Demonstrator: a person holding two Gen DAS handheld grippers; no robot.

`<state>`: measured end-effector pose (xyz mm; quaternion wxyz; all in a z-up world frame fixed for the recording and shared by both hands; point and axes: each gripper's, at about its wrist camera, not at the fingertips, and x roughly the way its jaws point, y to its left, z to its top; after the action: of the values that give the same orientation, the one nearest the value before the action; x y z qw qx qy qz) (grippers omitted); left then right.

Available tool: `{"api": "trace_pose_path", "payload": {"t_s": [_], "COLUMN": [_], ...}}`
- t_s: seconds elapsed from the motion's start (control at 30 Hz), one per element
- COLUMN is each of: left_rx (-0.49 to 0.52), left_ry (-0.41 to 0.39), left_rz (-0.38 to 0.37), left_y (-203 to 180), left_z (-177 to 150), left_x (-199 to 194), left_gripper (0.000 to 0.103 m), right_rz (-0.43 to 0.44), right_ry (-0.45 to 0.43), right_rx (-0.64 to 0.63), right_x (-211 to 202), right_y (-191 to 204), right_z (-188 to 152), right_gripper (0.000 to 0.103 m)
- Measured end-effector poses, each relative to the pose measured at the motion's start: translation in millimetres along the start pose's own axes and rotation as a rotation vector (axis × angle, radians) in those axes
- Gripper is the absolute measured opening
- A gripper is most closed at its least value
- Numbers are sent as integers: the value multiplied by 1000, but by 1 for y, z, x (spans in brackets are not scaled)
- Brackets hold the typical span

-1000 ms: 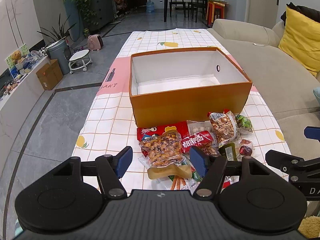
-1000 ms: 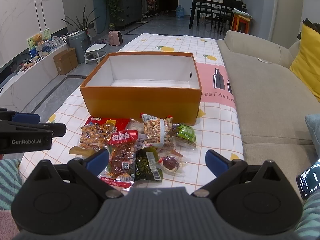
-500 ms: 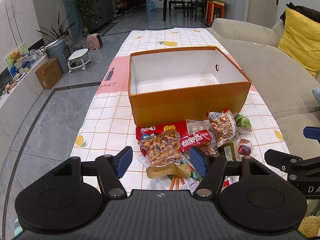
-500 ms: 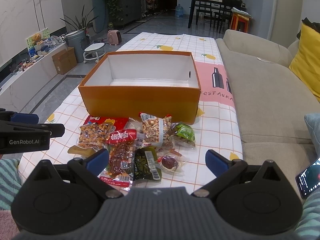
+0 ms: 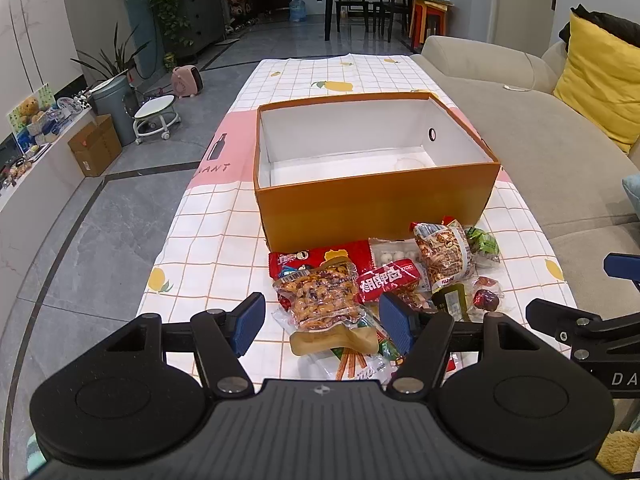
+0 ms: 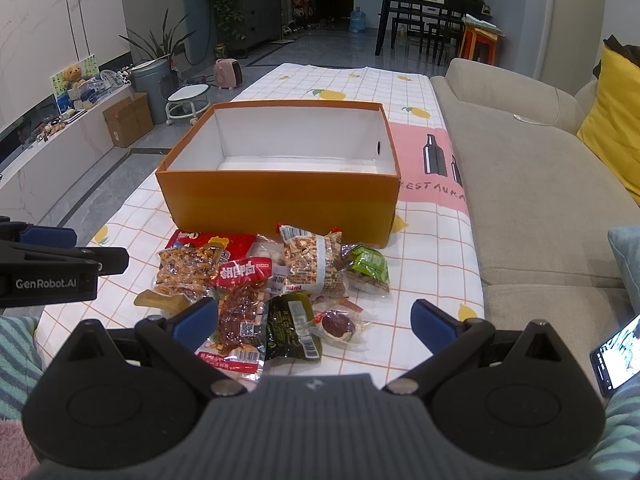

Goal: Organize snacks

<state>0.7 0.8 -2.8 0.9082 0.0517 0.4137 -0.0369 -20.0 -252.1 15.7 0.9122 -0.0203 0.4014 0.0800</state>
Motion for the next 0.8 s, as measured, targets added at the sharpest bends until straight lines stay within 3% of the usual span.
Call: {"api": "trace_pose_path", "payload": {"t_s": [0.8], "left_rx": [-9], "left_ry": [11], "left_rz": [-23], "left_y": [1], "left_z": [1], "left_x": [0], "left_gripper": [77], "right_rz": [-1], "right_ry": [5], "right_rx": [-4], "right_x": [2], "right_y": [1], "right_z": [-1], "right_gripper": [99]}}
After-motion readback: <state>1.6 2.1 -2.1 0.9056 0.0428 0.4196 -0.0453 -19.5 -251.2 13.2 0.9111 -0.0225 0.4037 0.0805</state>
